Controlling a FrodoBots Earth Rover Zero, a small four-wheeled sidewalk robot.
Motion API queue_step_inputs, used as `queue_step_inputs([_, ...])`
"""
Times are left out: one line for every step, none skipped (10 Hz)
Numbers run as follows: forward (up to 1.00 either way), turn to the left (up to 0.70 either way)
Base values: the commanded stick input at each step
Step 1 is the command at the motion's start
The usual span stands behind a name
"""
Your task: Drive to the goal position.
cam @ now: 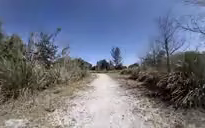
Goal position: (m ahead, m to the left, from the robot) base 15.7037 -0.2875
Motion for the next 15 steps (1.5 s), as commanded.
queue_step_inputs([0.7,0.0])
queue_step_inputs([0.7,0.0])
queue_step_inputs([0.7,0.0])
queue_step_inputs([0.7,0.0])
queue_step_inputs([0.7,0.0])
queue_step_inputs([0.7,0.0])
queue_step_inputs([0.7,0.0])
queue_step_inputs([0.7,0.0])
queue_step_inputs([0.7,0.0])
queue_step_inputs([0.7,0.0])
queue_step_inputs([0.7,0.0])
queue_step_inputs([0.7,0.0])
queue_step_inputs([0.7,0.0])
queue_step_inputs([0.7,0.0])
queue_step_inputs([0.7,0.0])
